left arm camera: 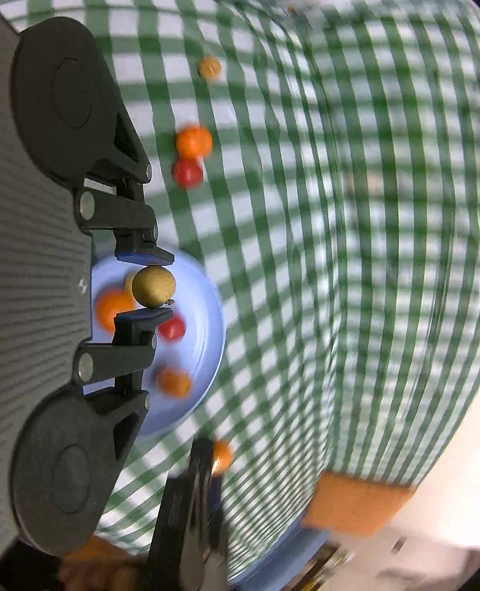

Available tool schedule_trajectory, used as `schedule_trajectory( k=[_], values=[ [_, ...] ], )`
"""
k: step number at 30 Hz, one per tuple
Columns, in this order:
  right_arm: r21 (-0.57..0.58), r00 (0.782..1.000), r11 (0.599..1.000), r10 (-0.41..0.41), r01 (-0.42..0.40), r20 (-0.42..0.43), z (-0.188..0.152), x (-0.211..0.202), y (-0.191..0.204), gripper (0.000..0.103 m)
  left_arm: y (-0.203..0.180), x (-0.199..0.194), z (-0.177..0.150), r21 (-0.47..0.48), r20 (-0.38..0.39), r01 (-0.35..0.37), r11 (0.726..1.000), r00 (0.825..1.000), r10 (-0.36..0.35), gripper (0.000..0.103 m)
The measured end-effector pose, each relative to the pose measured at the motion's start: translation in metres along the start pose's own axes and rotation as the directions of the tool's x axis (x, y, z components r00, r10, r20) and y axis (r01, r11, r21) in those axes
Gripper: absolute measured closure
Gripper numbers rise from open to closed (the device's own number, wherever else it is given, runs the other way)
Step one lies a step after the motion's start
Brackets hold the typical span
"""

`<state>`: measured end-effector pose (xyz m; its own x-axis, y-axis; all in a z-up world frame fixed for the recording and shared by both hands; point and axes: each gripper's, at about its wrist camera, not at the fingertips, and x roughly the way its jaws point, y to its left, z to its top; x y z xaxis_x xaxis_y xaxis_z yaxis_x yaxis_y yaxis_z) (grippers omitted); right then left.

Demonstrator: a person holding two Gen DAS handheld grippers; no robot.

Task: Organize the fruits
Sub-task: 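Open the left tool to drop the yellow fruit while the right tool drops the bagged orange onto the plate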

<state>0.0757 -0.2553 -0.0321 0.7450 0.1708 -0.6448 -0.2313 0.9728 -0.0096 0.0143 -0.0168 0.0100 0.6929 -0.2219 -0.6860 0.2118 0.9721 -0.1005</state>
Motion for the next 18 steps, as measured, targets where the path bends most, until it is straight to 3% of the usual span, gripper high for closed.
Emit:
schedule_trajectory(
  k=[3, 8, 18],
  values=[
    [-0.046, 1.0, 0.999, 0.01, -0.01, -0.013, -0.002, 0.002, 0.007, 0.067, -0.026, 0.004, -0.008, 0.104, -0.004, 0.052, 0.993, 0.999, -0.052, 0.077],
    [-0.054, 1.0, 0.998, 0.014, -0.015, -0.022, -0.002, 0.003, 0.009, 0.067, -0.053, 0.014, -0.022, 0.223, -0.018, 0.063, 0.973, 0.998, -0.06, 0.077],
    [-0.075, 0.999, 0.997, 0.022, -0.024, -0.03, -0.002, 0.007, 0.011, 0.067, -0.057, 0.018, -0.023, 0.235, -0.02, 0.073, 0.969, 0.997, -0.07, 0.073]
  ],
)
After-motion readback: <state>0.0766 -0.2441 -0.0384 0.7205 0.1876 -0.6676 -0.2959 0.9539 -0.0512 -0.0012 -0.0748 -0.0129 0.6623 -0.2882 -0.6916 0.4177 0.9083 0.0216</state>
